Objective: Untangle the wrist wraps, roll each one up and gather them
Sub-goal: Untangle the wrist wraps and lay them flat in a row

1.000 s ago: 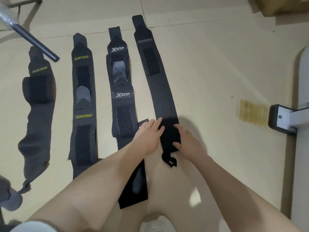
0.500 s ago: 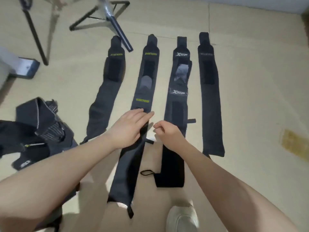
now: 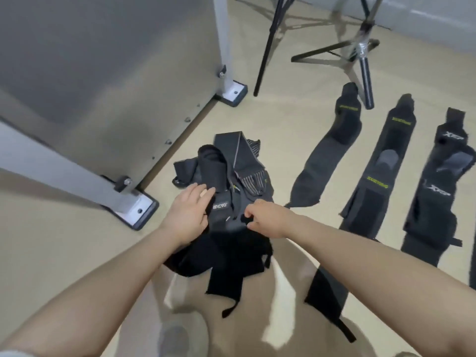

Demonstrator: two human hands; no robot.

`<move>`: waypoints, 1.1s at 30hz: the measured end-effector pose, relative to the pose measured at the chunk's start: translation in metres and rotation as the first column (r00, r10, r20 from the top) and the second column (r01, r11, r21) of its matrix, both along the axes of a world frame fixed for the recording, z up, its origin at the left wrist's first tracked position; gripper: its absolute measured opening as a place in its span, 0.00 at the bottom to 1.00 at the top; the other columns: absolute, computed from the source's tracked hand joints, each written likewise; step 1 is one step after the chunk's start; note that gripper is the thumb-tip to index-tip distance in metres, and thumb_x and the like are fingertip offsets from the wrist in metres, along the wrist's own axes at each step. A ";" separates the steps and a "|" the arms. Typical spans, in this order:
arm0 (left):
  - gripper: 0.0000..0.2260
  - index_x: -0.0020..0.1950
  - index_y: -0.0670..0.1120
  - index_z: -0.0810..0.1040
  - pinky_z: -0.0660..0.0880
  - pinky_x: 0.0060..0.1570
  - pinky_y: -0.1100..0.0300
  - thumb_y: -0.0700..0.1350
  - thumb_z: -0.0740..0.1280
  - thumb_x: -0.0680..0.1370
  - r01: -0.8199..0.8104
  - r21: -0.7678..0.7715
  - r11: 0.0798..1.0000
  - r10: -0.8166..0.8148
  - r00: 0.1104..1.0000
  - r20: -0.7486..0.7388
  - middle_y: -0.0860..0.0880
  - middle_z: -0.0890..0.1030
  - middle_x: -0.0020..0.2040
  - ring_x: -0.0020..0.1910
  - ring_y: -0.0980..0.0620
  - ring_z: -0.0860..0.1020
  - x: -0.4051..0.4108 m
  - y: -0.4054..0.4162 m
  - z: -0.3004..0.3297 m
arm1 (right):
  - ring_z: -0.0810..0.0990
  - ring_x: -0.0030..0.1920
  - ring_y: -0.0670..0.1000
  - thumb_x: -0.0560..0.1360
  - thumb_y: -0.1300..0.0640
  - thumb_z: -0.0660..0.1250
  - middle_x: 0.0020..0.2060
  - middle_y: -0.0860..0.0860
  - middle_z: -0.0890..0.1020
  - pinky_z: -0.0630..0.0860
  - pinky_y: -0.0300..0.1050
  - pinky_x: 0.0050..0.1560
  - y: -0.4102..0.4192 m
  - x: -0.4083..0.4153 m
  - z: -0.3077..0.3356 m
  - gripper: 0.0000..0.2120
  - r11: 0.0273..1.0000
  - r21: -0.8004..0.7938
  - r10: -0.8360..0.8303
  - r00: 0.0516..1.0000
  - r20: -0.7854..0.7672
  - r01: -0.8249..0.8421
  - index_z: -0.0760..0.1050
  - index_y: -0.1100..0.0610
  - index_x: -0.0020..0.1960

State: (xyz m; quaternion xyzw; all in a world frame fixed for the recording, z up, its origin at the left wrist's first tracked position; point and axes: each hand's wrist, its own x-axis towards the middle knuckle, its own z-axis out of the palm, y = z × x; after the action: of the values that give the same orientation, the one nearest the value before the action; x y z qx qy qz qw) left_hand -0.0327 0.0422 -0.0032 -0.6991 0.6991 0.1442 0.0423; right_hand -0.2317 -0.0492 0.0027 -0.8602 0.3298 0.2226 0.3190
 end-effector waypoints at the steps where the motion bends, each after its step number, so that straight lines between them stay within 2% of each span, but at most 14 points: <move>1: 0.29 0.75 0.42 0.60 0.54 0.73 0.51 0.42 0.64 0.75 -0.039 -0.001 0.999 0.039 0.998 -0.039 0.41 0.63 0.74 0.74 0.41 0.58 0.006 0.009 -0.004 | 0.72 0.58 0.59 0.79 0.51 0.60 0.59 0.57 0.72 0.71 0.53 0.57 0.008 0.011 -0.005 0.17 0.999 -0.024 0.026 0.999 -0.033 -0.027 0.68 0.58 0.64; 6: 0.27 0.76 0.45 0.58 0.55 0.72 0.52 0.44 0.62 0.78 -0.171 0.016 0.985 0.172 0.971 -0.167 0.44 0.59 0.75 0.74 0.45 0.56 0.026 0.040 -0.020 | 0.72 0.60 0.60 0.77 0.55 0.63 0.61 0.58 0.72 0.70 0.52 0.55 0.042 0.051 -0.036 0.21 0.975 -0.181 -0.151 0.984 -0.092 0.132 0.61 0.59 0.66; 8: 0.27 0.75 0.45 0.60 0.59 0.71 0.52 0.45 0.63 0.77 -0.192 0.014 0.981 0.191 0.966 -0.173 0.43 0.61 0.74 0.73 0.44 0.59 0.034 0.042 -0.025 | 0.74 0.58 0.60 0.77 0.54 0.65 0.58 0.58 0.73 0.71 0.52 0.54 0.052 0.062 -0.048 0.22 0.941 -0.108 -0.329 0.942 -0.068 0.321 0.61 0.60 0.65; 11: 0.27 0.74 0.44 0.61 0.62 0.68 0.53 0.45 0.63 0.77 -0.214 0.033 0.976 0.216 0.949 -0.228 0.42 0.65 0.72 0.70 0.43 0.64 0.041 0.043 -0.028 | 0.75 0.56 0.58 0.76 0.53 0.66 0.52 0.56 0.76 0.71 0.47 0.53 0.056 0.070 -0.055 0.19 0.810 0.043 -0.587 0.808 0.053 0.585 0.66 0.61 0.62; 14: 0.25 0.74 0.43 0.61 0.61 0.68 0.54 0.44 0.61 0.78 -0.212 0.091 0.973 0.230 0.925 -0.301 0.44 0.65 0.71 0.69 0.45 0.64 0.042 0.041 -0.029 | 0.76 0.44 0.51 0.75 0.60 0.65 0.36 0.46 0.75 0.66 0.34 0.38 0.045 0.069 -0.051 0.02 0.690 0.137 -0.723 0.674 0.152 0.710 0.73 0.57 0.48; 18: 0.22 0.73 0.42 0.63 0.60 0.68 0.55 0.46 0.60 0.80 -0.235 0.192 0.953 0.296 0.859 -0.418 0.44 0.67 0.71 0.69 0.45 0.64 0.038 0.026 -0.033 | 0.69 0.35 0.46 0.71 0.65 0.63 0.30 0.45 0.72 0.66 0.35 0.36 0.028 0.059 -0.025 0.10 0.499 0.380 -0.867 0.443 0.230 0.779 0.72 0.53 0.35; 20: 0.20 0.68 0.44 0.70 0.65 0.64 0.53 0.52 0.57 0.81 -0.380 0.363 0.851 0.525 0.638 -0.563 0.44 0.73 0.66 0.63 0.46 0.71 0.032 0.012 -0.039 | 0.65 0.32 0.46 0.72 0.68 0.60 0.27 0.44 0.68 0.61 0.37 0.32 0.022 0.052 -0.012 0.13 0.373 0.558 -0.927 0.314 0.204 0.741 0.69 0.53 0.35; 21: 0.21 0.63 0.45 0.73 0.69 0.58 0.54 0.58 0.55 0.80 -0.437 0.520 0.734 0.674 0.375 -0.636 0.44 0.77 0.60 0.55 0.48 0.76 0.027 0.004 -0.037 | 0.64 0.31 0.46 0.72 0.69 0.59 0.26 0.43 0.67 0.59 0.38 0.30 0.019 0.048 -0.006 0.13 0.323 0.627 -0.945 0.274 0.177 0.709 0.68 0.53 0.35; 23: 0.26 0.58 0.45 0.74 0.71 0.39 0.61 0.65 0.52 0.78 -0.343 0.812 0.472 0.788 -0.249 -0.563 0.46 0.80 0.48 0.39 0.54 0.75 0.019 -0.010 -0.036 | 0.65 0.30 0.47 0.68 0.66 0.59 0.28 0.45 0.69 0.58 0.42 0.30 0.016 0.041 0.006 0.09 0.254 0.727 -0.964 0.225 0.140 0.638 0.68 0.53 0.36; 24: 0.27 0.59 0.45 0.73 0.69 0.35 0.62 0.66 0.53 0.77 -0.258 0.873 0.414 0.763 -0.425 -0.487 0.47 0.81 0.48 0.38 0.54 0.74 0.017 -0.015 -0.035 | 0.66 0.30 0.48 0.66 0.65 0.59 0.28 0.47 0.70 0.58 0.44 0.30 0.015 0.037 0.010 0.08 0.232 0.766 -0.969 0.208 0.130 0.600 0.67 0.53 0.35; 25: 0.25 0.61 0.45 0.73 0.71 0.37 0.61 0.65 0.56 0.77 -0.186 0.897 0.400 0.738 -0.516 -0.436 0.47 0.82 0.50 0.42 0.53 0.76 0.015 -0.019 -0.036 | 0.66 0.30 0.48 0.64 0.65 0.58 0.29 0.47 0.69 0.57 0.45 0.31 0.015 0.034 0.014 0.07 0.216 0.795 -0.972 0.200 0.122 0.566 0.66 0.53 0.35; 28: 0.15 0.63 0.43 0.73 0.77 0.53 0.51 0.50 0.63 0.79 -0.214 0.849 0.482 0.634 -0.584 -0.507 0.44 0.82 0.55 0.50 0.49 0.81 0.005 -0.030 -0.035 | 0.66 0.31 0.47 0.64 0.66 0.57 0.29 0.48 0.68 0.60 0.42 0.32 0.016 0.023 0.021 0.08 0.223 0.824 -0.966 0.230 0.116 0.520 0.66 0.53 0.33; 30: 0.15 0.64 0.41 0.72 0.77 0.52 0.54 0.42 0.65 0.78 -0.297 0.789 0.538 0.546 -0.591 -0.595 0.45 0.82 0.51 0.47 0.50 0.81 -0.002 -0.037 -0.026 | 0.66 0.32 0.47 0.66 0.67 0.59 0.29 0.48 0.68 0.62 0.39 0.33 0.017 0.020 0.021 0.09 0.277 0.772 -0.950 0.281 0.134 0.572 0.70 0.53 0.34; 33: 0.07 0.55 0.46 0.75 0.75 0.49 0.59 0.45 0.65 0.78 -0.264 0.709 0.653 0.582 -0.424 -0.694 0.48 0.82 0.48 0.48 0.51 0.80 -0.001 -0.039 -0.002 | 0.69 0.34 0.47 0.74 0.71 0.60 0.32 0.50 0.70 0.68 0.37 0.36 0.020 0.015 0.017 0.12 0.357 0.605 -0.930 0.330 0.161 0.712 0.73 0.55 0.43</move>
State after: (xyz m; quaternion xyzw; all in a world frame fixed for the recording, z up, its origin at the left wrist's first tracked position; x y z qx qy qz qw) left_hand -0.0334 0.0032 -0.0048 -0.5373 0.1023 0.6863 -0.4795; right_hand -0.2165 -0.0294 0.0201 -0.4883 0.5803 -0.1333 0.6379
